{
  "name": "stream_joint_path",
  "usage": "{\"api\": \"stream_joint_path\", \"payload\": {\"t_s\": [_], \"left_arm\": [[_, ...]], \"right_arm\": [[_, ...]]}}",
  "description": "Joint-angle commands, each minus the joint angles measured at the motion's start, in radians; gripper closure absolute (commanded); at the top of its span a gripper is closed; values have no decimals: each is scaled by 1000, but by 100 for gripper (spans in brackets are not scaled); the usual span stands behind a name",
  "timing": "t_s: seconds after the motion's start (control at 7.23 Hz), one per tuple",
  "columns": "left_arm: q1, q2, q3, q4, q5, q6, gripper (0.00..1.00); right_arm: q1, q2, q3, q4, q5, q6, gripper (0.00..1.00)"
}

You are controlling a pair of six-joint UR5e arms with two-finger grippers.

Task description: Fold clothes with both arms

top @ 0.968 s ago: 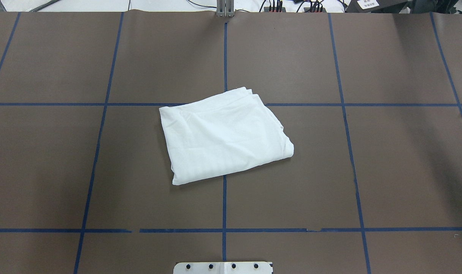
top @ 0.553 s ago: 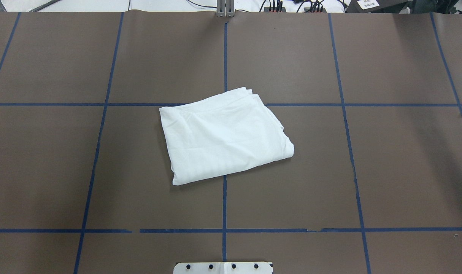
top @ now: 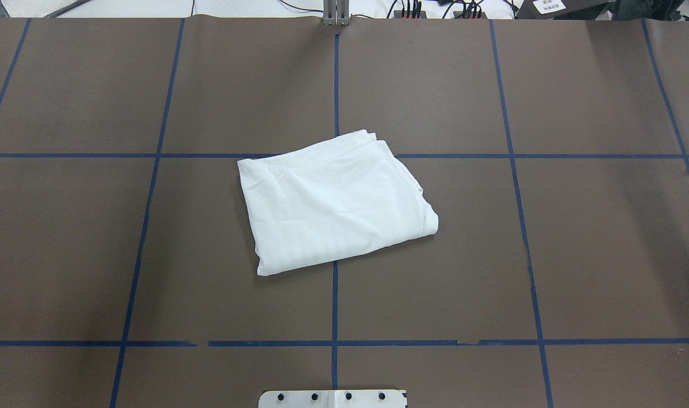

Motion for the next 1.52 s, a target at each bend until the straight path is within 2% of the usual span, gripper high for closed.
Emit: {"api": "stream_joint_path", "payload": {"t_s": [0.0,0.28,0.69,0.97,1.38], "left_arm": [[-1,-16,4,0,-14,-5,0],[1,-31,13,-5,-3,-8,0],[-1,-28,-40,1,7,-6,0],[1,-22,-36,1,6,0,0],[1,-21,-27,4,7,-3,0]], "right_arm": [[7,-26,10,2,-2,2,0],[8,-28,13,0,-2,3,0],[16,-44,27,9,-2,2,0],[30,-80,73,9,1,3,0],[31,-83,68,9,15,3,0]]}}
